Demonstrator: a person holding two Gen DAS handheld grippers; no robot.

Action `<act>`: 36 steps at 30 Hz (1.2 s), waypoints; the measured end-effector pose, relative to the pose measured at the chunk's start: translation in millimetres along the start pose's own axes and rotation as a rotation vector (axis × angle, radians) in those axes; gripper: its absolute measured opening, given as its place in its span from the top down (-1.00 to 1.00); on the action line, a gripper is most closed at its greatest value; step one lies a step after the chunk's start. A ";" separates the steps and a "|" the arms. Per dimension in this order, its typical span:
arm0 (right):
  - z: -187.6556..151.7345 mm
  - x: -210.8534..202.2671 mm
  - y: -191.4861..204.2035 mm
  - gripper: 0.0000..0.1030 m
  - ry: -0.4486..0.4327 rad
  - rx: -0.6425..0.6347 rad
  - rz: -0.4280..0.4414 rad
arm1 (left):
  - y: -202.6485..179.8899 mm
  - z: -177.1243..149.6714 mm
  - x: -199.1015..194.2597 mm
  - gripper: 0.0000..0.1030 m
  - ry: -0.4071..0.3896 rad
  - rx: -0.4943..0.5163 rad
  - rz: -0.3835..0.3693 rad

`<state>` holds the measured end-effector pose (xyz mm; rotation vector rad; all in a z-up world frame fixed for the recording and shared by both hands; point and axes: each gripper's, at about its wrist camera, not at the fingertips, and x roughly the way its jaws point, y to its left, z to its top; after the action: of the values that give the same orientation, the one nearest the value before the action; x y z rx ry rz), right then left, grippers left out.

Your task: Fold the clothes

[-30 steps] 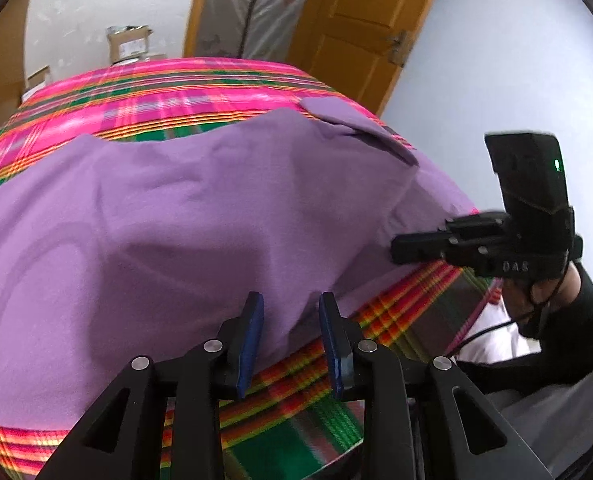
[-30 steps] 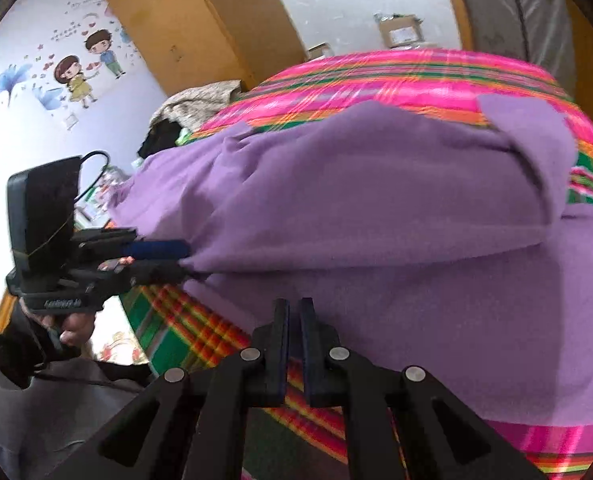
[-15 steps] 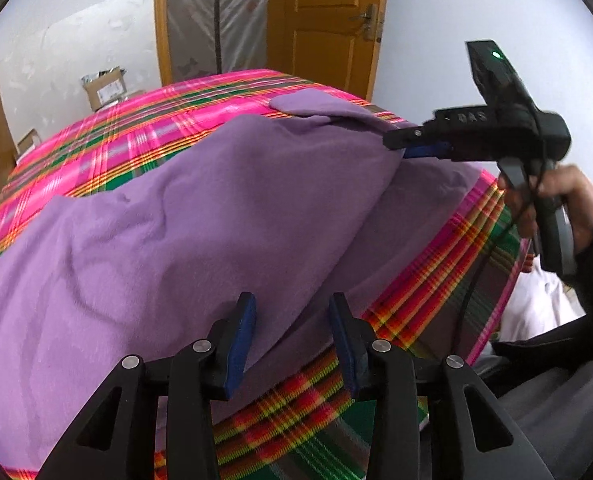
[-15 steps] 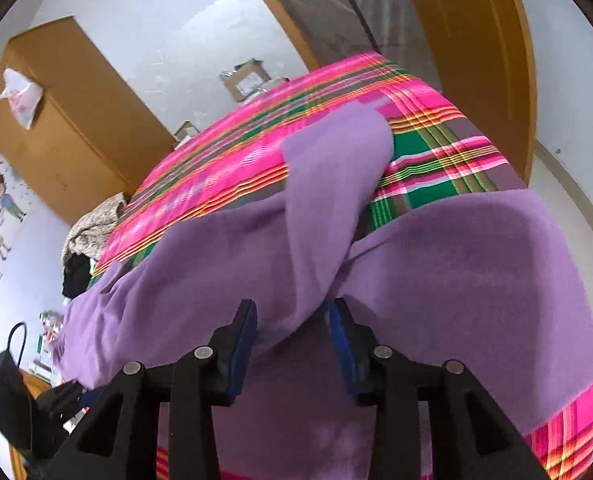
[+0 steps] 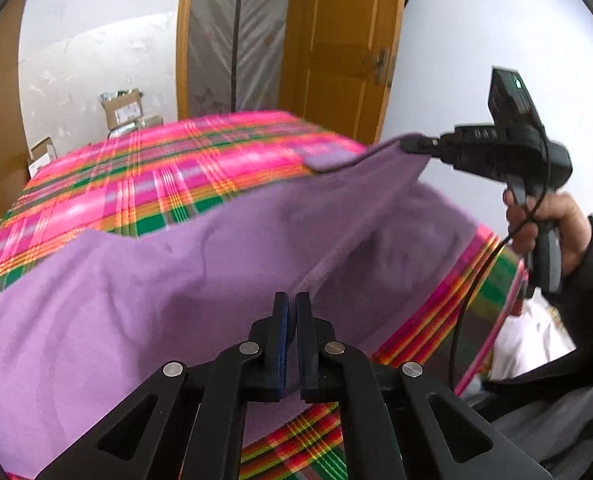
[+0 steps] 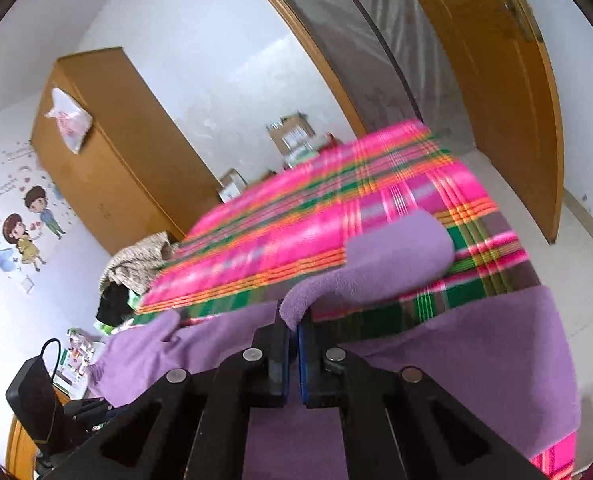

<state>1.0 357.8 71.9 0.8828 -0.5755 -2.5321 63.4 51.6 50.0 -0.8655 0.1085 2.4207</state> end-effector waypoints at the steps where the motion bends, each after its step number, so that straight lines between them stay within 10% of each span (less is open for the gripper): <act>1: -1.5 -4.4 1.4 0.93 -0.006 -0.004 0.000 | -0.3 0.3 -4.4 0.92 -0.009 0.001 -0.009; 20: -66.6 12.8 -47.4 0.88 0.189 0.114 -0.091 | -7.7 -33.9 28.5 0.93 0.148 -0.003 -0.097; 25: -58.3 7.5 -44.5 0.33 0.175 0.084 -0.164 | -10.0 -26.8 13.5 0.92 0.115 -0.007 -0.133; 36: -43.5 7.4 -31.0 0.21 0.163 0.081 -0.194 | -0.2 -14.4 8.8 0.89 0.081 -0.054 -0.125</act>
<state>16.9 369.4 21.6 1.2148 -0.5687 -2.5883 66.0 52.3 33.3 -0.9659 0.0194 2.2820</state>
